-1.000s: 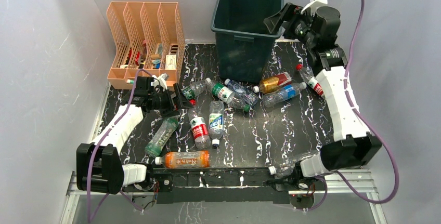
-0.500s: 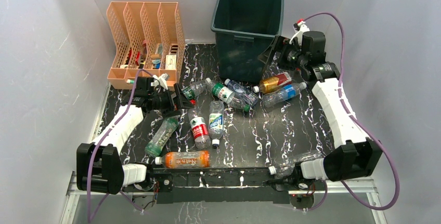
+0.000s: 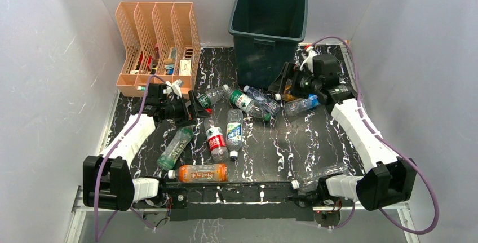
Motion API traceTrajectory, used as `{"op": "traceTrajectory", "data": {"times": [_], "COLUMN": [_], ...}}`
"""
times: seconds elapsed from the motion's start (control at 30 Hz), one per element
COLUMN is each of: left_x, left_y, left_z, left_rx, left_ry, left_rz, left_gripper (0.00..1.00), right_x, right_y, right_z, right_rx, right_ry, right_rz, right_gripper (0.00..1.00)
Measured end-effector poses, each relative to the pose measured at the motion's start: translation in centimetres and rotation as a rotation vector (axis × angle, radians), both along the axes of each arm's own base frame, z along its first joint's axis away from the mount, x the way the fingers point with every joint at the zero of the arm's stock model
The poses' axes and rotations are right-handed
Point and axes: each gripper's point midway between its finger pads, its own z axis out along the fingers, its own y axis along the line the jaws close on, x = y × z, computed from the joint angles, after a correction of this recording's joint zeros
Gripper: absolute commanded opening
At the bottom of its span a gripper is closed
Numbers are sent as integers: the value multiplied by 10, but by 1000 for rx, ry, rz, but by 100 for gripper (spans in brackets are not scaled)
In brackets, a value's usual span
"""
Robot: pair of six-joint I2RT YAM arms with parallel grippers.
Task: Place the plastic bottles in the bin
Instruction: Place the plastic bottle in the trash bin, then pick up the plastic bottle at the center of the board.
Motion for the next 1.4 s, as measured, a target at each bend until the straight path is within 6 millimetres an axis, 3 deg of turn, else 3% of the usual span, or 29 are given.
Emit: {"op": "traceTrajectory", "data": {"times": [0.2, 0.33, 0.83, 1.4], "left_x": [0, -1, 6, 6], "left_y": [0, 0, -1, 1], "left_z": [-1, -5, -17, -50], "left_rx": [-2, -4, -13, 15], "left_ry": [-1, 4, 37, 132], "left_rz": [2, 5, 29, 48], "left_gripper": [98, 98, 98, 98], "right_x": [-35, -45, -51, -29], "right_y": [36, 53, 108, 149], "right_z": [-41, -59, -138, -188], "right_rx": [-18, -27, -116, -178], "right_ry": [114, 153, 304, 334], "right_rz": [97, 131, 237, 311], "right_gripper": [98, 98, 98, 98]}}
